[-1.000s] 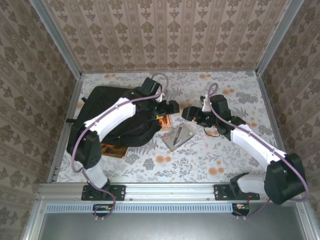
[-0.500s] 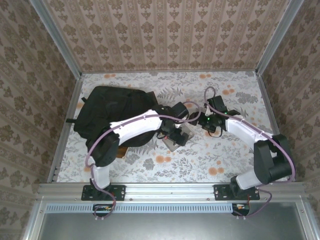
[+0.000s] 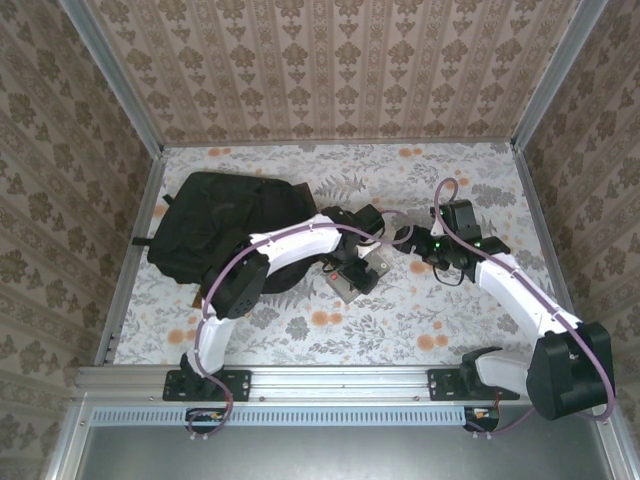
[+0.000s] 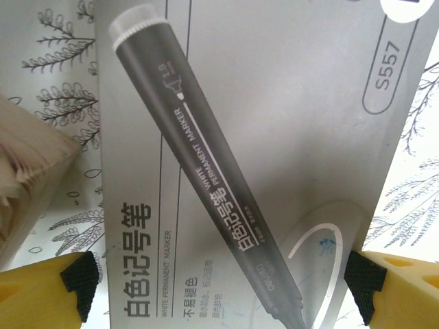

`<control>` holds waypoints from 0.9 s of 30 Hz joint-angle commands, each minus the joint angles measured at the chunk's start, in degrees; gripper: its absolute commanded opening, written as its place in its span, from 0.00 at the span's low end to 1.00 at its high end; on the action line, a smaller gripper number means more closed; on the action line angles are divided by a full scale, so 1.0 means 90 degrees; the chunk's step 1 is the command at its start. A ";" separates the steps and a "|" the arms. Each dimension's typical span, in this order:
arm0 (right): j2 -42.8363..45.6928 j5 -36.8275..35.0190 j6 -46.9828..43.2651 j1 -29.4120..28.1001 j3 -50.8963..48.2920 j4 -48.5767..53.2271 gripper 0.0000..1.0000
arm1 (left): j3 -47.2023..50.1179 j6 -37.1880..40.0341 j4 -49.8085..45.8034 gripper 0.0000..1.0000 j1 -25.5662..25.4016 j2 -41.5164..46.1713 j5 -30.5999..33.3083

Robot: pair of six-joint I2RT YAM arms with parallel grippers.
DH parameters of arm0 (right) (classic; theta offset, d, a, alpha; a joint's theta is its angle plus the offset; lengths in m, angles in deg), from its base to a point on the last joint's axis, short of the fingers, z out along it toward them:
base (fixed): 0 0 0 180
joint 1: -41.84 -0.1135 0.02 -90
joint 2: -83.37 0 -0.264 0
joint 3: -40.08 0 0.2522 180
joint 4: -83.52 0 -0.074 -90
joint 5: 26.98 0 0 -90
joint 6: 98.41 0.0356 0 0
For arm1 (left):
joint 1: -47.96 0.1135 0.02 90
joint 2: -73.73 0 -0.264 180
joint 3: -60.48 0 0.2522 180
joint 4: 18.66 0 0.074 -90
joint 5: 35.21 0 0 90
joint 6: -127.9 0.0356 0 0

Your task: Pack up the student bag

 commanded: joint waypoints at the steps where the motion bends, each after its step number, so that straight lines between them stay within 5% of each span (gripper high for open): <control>1: -0.0017 0.0144 -0.0034 0.0036 -0.0185 -0.0043 0.83 | -0.0028 0.0134 -0.0174 1.00 -0.0029 -0.0374 -0.0136; 21: -0.0067 0.0408 0.0205 0.0034 -0.0496 -0.0392 0.83 | -0.0306 0.0177 -0.0563 1.00 -0.0259 -0.0857 -0.0614; 27: 0.0000 0.0361 0.0173 0.0035 -0.0441 -0.0287 0.83 | -0.0368 0.0183 -0.0612 0.80 -0.0264 -0.0990 -0.0634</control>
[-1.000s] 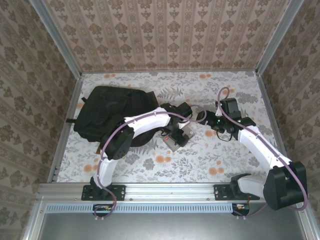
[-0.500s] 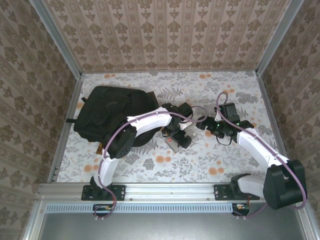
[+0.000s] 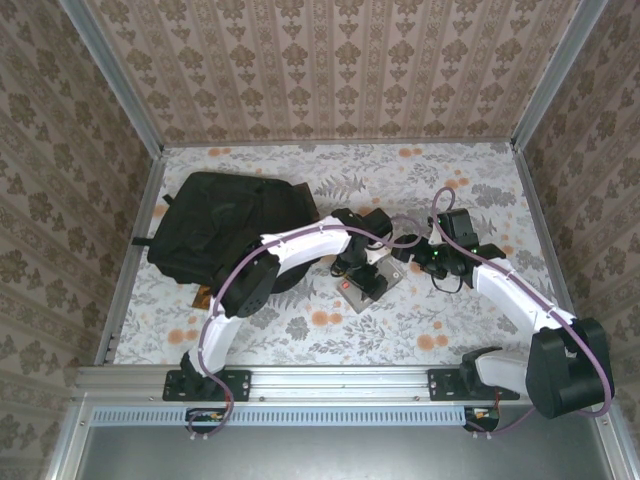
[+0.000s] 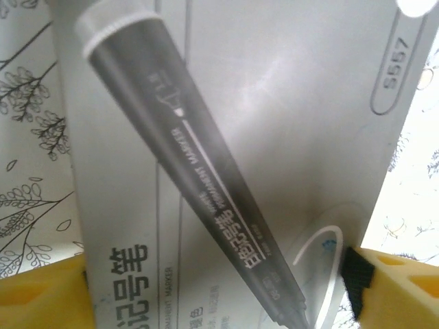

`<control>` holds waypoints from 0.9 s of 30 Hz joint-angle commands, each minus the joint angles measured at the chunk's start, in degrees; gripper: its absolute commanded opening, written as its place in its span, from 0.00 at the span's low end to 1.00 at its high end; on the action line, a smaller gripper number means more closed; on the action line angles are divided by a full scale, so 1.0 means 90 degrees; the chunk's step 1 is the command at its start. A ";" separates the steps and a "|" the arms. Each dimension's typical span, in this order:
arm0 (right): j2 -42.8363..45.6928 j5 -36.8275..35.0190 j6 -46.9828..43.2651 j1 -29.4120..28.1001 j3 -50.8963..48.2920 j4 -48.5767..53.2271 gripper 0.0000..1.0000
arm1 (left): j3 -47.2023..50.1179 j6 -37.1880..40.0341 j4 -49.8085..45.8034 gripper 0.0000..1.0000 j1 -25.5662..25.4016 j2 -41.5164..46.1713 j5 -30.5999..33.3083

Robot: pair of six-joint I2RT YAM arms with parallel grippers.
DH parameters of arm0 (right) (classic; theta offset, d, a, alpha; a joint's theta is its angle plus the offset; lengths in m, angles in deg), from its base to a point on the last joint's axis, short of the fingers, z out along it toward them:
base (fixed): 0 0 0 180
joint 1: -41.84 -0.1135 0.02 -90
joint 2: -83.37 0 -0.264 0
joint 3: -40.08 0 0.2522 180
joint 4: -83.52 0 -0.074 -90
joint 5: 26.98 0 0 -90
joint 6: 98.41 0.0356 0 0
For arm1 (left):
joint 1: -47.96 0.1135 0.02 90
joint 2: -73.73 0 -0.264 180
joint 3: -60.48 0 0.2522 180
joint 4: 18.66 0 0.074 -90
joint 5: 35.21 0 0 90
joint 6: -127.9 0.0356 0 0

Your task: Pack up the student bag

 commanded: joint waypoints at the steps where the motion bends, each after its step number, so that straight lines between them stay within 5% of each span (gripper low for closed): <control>1: 0.0067 0.0042 0.0047 0.0029 -0.0007 0.0065 0.83 | 0.0089 0.0117 -0.0377 0.75 -0.0086 -0.0531 0.0306; 7: 0.0192 -0.0237 0.0146 0.0047 -0.0004 0.0265 0.83 | -0.0018 0.0117 -0.0453 0.63 -0.0039 -0.0256 0.0382; 13: 0.0395 -0.0188 0.0639 0.0065 -0.0260 0.0296 0.83 | -0.0050 0.0002 -0.0407 0.92 0.0056 0.0154 0.0291; 22: -0.0095 0.1232 0.2492 0.0030 -0.1412 -0.1691 0.69 | 0.0042 -0.0131 -0.0043 1.00 0.0005 0.0028 -0.0527; 27: -0.0030 0.1233 0.2681 -0.0092 -0.1625 -0.1974 0.60 | 0.0163 -0.0185 0.0259 1.00 0.0055 0.0114 -0.0859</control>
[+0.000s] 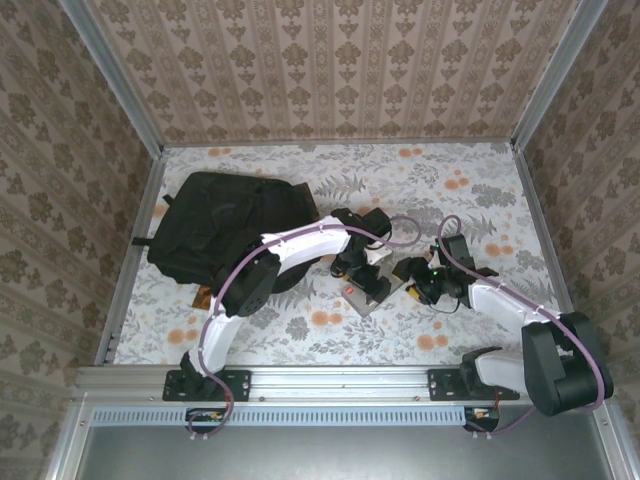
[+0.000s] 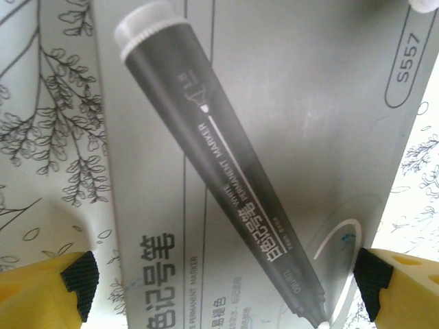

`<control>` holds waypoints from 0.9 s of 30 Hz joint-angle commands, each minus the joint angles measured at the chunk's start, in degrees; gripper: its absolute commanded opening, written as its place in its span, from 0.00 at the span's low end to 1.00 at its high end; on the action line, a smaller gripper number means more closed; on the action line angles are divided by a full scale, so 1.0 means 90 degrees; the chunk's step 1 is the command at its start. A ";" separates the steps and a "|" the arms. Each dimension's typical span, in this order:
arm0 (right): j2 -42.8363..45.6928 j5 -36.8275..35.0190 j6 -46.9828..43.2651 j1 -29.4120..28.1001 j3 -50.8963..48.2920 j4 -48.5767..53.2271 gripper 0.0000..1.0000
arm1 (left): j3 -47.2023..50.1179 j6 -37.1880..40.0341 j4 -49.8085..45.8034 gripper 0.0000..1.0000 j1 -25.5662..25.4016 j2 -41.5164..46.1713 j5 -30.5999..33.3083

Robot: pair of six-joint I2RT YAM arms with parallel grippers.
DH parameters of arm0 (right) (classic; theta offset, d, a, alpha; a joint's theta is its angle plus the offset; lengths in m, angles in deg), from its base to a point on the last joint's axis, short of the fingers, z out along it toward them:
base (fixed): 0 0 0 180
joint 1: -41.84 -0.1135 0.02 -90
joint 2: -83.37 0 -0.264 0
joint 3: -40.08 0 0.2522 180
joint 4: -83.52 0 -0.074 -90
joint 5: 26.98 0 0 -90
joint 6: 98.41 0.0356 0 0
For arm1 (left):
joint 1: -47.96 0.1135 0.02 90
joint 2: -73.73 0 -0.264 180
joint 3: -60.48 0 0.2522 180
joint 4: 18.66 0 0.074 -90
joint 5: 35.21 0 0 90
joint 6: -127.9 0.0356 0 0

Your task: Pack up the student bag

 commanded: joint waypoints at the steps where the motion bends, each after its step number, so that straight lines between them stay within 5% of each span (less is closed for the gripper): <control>1: 0.0030 0.0312 0.0454 -0.0109 -0.0093 -0.0615 0.58 | 0.0079 -0.0110 0.0163 1.00 0.0002 0.0095 -0.0407; 18: -0.0941 -0.0149 0.0869 -0.0650 -0.0043 -0.1320 0.41 | -0.0633 -0.0007 -0.0622 1.00 -0.0490 -0.0592 0.0583; 23: -0.0702 -0.0321 0.0826 -0.0650 -0.0003 -0.1052 0.43 | -0.0634 -0.0093 -0.0701 0.99 -0.0477 -0.0742 0.0837; 27: -0.0432 -0.0454 0.0720 -0.0633 0.0115 -0.0686 0.56 | -0.0532 -0.0134 -0.0659 0.95 -0.0497 -0.0871 0.0740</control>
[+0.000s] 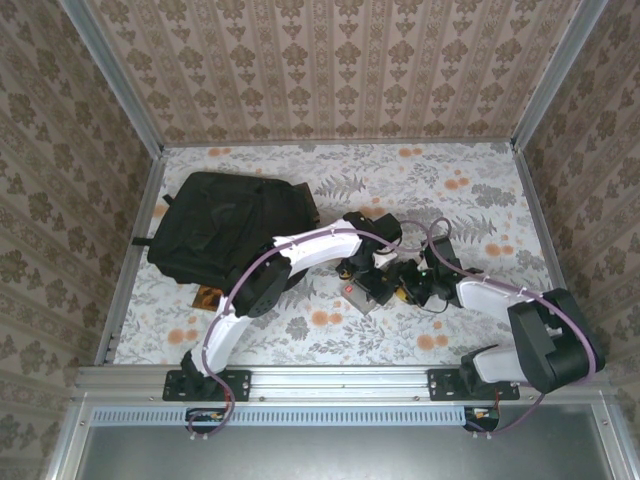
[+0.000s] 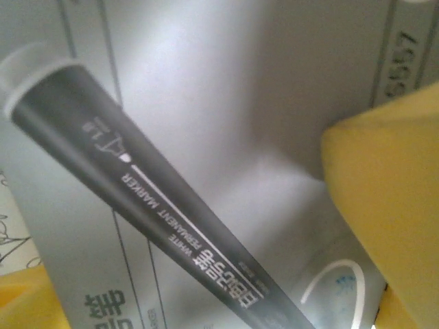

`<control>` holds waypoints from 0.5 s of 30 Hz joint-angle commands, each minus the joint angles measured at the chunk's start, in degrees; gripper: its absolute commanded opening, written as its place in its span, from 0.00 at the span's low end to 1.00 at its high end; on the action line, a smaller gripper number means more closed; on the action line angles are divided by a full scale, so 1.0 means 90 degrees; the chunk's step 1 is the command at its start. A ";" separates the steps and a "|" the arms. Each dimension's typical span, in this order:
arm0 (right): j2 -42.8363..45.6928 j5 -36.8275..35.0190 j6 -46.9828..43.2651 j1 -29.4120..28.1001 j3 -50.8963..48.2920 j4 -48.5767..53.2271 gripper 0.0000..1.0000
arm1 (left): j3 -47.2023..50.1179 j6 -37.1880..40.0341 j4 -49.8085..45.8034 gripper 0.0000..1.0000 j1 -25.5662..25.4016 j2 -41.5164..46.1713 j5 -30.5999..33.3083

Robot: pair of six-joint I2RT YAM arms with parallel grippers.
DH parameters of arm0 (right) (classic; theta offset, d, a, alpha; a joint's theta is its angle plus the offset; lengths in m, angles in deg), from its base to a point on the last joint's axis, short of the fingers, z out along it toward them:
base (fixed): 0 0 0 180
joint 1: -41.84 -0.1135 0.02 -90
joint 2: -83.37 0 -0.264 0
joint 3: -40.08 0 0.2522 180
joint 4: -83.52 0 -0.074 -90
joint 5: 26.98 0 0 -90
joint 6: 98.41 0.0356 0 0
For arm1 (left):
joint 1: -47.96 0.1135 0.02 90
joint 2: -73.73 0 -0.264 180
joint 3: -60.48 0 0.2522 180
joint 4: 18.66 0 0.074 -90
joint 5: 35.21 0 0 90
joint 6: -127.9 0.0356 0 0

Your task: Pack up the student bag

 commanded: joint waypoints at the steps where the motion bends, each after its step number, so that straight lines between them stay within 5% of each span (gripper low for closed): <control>1: 0.0416 -0.0309 -0.0172 -0.0031 0.0220 0.0239 0.60 | 0.0079 0.0029 -0.0275 0.93 -0.0228 -0.0389 -0.0046; 6: 0.1358 -0.0779 -0.0485 0.0230 0.0488 0.1246 0.72 | 0.0374 0.0099 -0.0070 0.74 -0.0144 -0.0030 -0.0027; 15: 0.2710 -0.1056 -0.1221 0.0899 0.1010 0.2739 0.78 | 0.0771 0.0611 0.0129 0.69 0.0007 0.1348 0.0547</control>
